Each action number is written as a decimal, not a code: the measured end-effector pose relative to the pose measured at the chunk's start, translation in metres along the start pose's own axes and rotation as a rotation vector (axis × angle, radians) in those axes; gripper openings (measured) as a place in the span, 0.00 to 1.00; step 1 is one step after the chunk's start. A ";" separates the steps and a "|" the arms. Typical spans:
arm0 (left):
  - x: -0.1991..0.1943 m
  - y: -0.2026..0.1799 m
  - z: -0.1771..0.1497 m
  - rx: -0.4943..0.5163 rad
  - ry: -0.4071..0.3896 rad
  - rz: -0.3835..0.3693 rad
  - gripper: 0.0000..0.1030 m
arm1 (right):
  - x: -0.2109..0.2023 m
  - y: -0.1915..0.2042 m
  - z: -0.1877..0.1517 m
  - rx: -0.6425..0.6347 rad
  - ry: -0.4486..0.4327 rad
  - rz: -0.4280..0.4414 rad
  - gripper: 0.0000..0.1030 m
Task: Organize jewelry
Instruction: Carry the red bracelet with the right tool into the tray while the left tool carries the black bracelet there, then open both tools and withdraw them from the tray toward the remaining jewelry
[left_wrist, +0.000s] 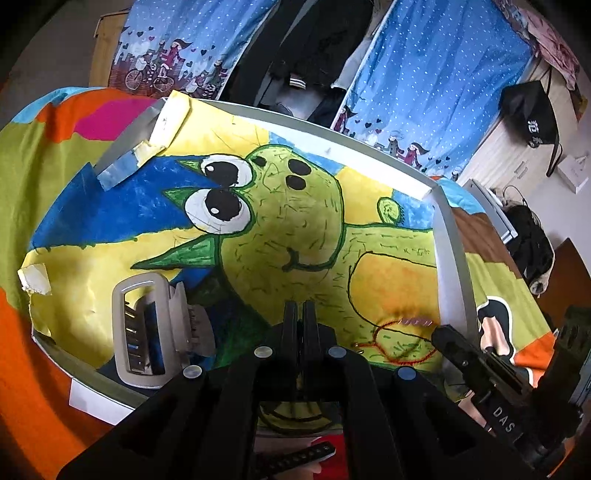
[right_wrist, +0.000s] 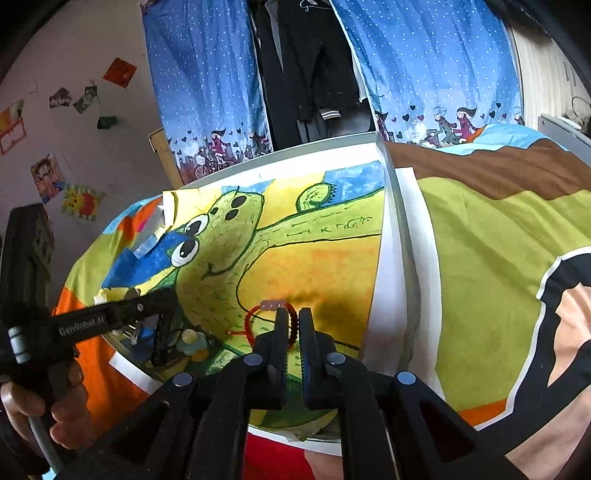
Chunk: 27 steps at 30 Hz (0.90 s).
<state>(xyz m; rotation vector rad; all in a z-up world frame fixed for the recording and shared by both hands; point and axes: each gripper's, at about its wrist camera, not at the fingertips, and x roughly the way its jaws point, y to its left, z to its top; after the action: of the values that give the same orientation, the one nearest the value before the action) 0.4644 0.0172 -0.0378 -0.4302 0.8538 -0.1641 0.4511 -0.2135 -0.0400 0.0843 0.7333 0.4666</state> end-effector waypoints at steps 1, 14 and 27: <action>-0.001 0.000 0.001 -0.001 0.002 0.003 0.02 | -0.001 0.000 -0.001 -0.004 0.001 -0.004 0.12; -0.076 -0.027 -0.010 0.072 -0.113 0.055 0.88 | -0.072 0.013 0.005 -0.053 -0.146 -0.050 0.71; -0.196 -0.058 -0.059 0.175 -0.390 0.101 0.98 | -0.190 0.044 -0.019 -0.107 -0.385 -0.096 1.00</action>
<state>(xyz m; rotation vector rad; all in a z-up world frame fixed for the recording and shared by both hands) 0.2933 0.0078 0.0889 -0.2418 0.4711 -0.0569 0.2985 -0.2589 0.0750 0.0367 0.3324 0.3819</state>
